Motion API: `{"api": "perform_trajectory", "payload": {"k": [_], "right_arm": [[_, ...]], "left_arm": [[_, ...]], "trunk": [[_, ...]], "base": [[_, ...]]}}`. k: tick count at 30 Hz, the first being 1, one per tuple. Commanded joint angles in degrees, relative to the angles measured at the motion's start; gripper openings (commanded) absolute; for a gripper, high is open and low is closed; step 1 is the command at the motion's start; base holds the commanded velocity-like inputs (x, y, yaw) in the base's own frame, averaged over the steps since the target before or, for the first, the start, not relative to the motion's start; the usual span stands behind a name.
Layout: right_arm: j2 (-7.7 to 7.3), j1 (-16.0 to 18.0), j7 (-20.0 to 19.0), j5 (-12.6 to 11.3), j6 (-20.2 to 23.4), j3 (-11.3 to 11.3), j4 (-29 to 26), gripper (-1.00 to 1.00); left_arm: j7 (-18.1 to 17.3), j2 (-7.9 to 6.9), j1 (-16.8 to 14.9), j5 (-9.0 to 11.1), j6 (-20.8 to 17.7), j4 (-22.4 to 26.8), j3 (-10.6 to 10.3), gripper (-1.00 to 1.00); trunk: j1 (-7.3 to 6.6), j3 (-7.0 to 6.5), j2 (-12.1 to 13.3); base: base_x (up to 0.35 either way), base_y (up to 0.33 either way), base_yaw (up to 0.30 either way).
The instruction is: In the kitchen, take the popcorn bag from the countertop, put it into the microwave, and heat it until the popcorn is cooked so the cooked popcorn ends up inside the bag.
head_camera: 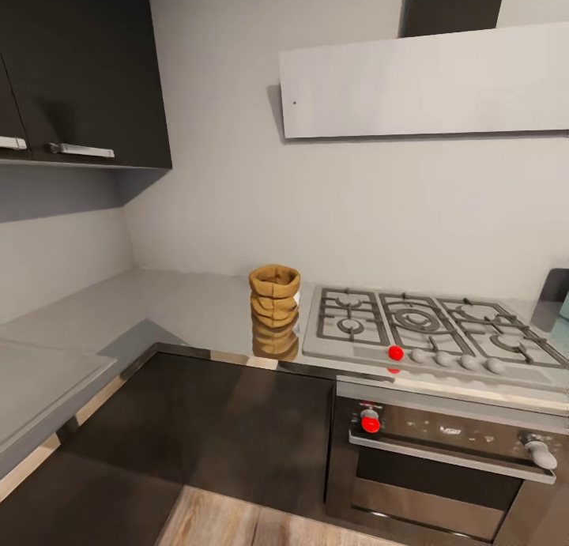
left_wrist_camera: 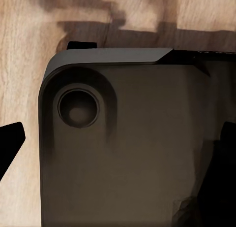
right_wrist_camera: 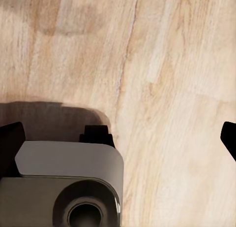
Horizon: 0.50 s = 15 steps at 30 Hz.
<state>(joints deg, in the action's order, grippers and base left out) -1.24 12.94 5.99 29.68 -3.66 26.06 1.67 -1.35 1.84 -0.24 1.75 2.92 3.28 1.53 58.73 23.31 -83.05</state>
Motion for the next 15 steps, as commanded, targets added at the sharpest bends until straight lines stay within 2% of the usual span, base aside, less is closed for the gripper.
{"api": "perform_trajectory", "payload": {"k": [1,15], "right_arm": [[-0.05,0.1,0.3,0.6,-0.3,0.5,0.2,1.0],[0.55,0.1,0.0,0.6,-0.2,0.5,0.2,1.0]], "left_arm": [[-0.1,0.0,0.0,0.2,0.2,0.0,0.1,1.0],[-0.1,0.0,0.0,0.2,0.2,0.0,0.1,1.0]], "trunk": [[0.0,0.06,0.0],[0.0,0.06,0.0]], "base": [[0.0,0.0,0.0],[0.0,0.0,0.0]]}}
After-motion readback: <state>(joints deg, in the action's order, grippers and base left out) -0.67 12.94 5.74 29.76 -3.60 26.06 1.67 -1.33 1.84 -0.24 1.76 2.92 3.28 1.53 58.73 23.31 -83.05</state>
